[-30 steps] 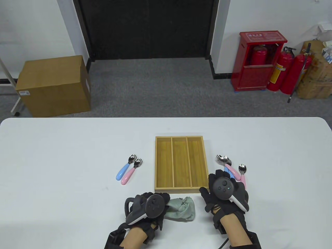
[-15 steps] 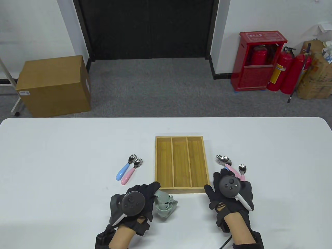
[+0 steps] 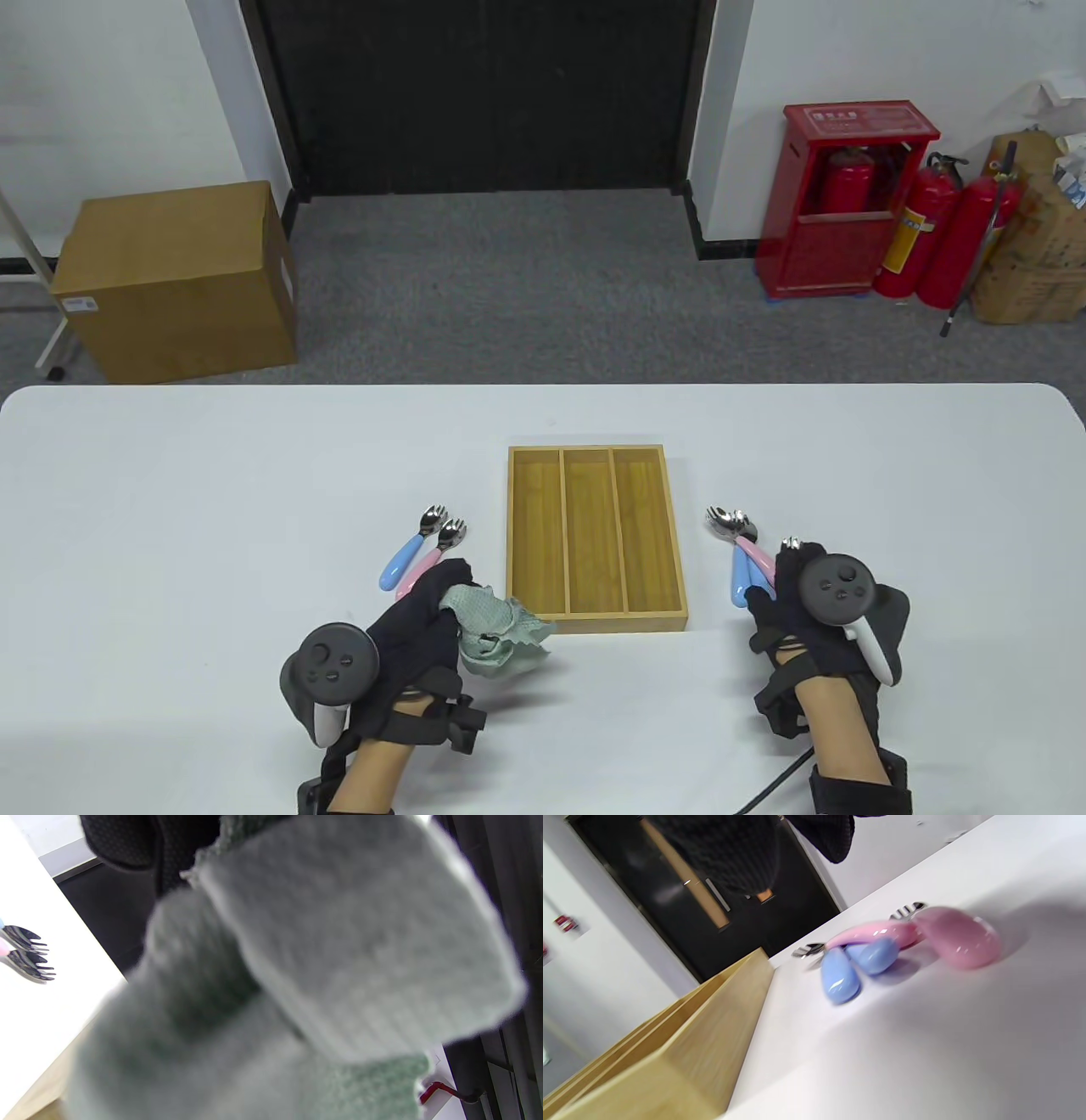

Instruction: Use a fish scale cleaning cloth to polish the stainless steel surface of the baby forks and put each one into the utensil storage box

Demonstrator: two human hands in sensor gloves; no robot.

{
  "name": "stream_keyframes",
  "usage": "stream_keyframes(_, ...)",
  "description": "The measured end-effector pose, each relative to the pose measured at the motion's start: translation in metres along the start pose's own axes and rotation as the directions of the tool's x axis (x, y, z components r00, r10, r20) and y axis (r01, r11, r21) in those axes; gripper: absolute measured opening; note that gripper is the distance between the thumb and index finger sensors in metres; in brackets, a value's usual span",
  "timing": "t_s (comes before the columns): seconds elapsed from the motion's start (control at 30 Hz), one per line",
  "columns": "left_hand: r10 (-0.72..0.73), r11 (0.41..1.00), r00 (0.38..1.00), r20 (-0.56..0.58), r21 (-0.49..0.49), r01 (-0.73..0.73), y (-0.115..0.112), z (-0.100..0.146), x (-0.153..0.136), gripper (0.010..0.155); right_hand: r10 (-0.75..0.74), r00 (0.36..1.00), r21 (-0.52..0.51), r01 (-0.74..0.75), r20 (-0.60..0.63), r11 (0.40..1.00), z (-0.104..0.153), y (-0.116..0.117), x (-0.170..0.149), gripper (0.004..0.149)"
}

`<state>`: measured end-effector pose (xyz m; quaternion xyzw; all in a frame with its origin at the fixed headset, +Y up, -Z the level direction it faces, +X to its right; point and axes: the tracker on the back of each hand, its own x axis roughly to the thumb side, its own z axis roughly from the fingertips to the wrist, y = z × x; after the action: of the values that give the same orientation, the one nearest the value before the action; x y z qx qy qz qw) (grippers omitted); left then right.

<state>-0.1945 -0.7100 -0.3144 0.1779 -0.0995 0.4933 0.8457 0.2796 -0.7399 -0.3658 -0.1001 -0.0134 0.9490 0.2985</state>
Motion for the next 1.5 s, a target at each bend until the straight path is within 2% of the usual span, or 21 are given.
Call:
stream_keyframes(0.17,0.050,0.999,0.999,-0.022,-0.013,-0.050,0.000,-0.002,-0.003,0.045,0.026,0.992,0.013,-0.025,-0.126,1.000,-0.019,-0.008,-0.015,0.065)
stream_keyframes(0.33,0.103,0.995,0.993,-0.052,0.004,-0.103,0.004,-0.002,-0.011,0.046,-0.005,0.968,0.025,0.011,-0.249,1.000,-0.036,-0.001,-0.022,0.063)
stream_keyframes(0.47,0.123,0.992,0.990,-0.073,0.016,-0.123,0.006,-0.003,-0.018,0.047,0.054,0.938,0.117,-0.015,-0.343,0.993,-0.045,0.007,-0.029,0.065)
stream_keyframes(0.67,0.148,0.989,0.983,-0.108,0.017,-0.147,0.005,-0.004,-0.028,0.048,0.114,0.917,0.193,-0.041,-0.382,0.980,-0.049,0.017,-0.037,0.065)
stream_keyframes(0.87,0.171,0.985,0.976,-0.133,0.040,-0.167,0.006,-0.003,-0.036,0.048,0.107,0.912,0.125,-0.062,-0.397,0.990,-0.050,0.012,-0.040,0.053)
stream_keyframes(1.0,0.212,0.977,0.963,-0.166,0.055,-0.206,0.006,-0.002,-0.043,0.048,0.029,0.914,0.014,-0.026,-0.405,1.000,-0.044,-0.002,-0.039,0.049)
stream_keyframes(1.1,0.250,0.968,0.950,-0.187,0.065,-0.242,0.005,-0.002,-0.047,0.049,-0.043,0.935,-0.060,0.024,-0.352,0.998,-0.037,-0.014,-0.031,0.048)
stream_keyframes(1.17,0.275,0.961,0.941,-0.197,0.072,-0.266,0.005,-0.001,-0.048,0.049,-0.072,0.960,-0.118,0.041,-0.272,0.992,-0.031,-0.021,-0.019,0.047)
stream_keyframes(1.3,0.340,0.940,0.914,-0.220,0.083,-0.330,0.005,0.000,-0.053,0.049,-0.184,0.983,-0.186,0.178,-0.015,0.966,-0.012,-0.030,0.024,0.047)
stream_keyframes(1.37,0.384,0.923,0.893,-0.237,0.079,-0.376,0.004,0.000,-0.056,0.050,-0.276,0.952,-0.168,0.295,0.131,0.940,-0.001,-0.030,0.050,0.046)
stream_keyframes(1.4,0.398,0.917,0.884,-0.245,0.074,-0.393,0.004,0.000,-0.057,0.050,-0.319,0.934,-0.154,0.343,0.162,0.927,0.004,-0.029,0.060,0.046)
stream_keyframes(1.5,0.427,0.903,0.864,-0.266,0.072,-0.424,0.002,0.001,-0.061,0.050,-0.523,0.804,-0.021,0.550,0.281,0.835,0.026,-0.017,0.102,0.045)
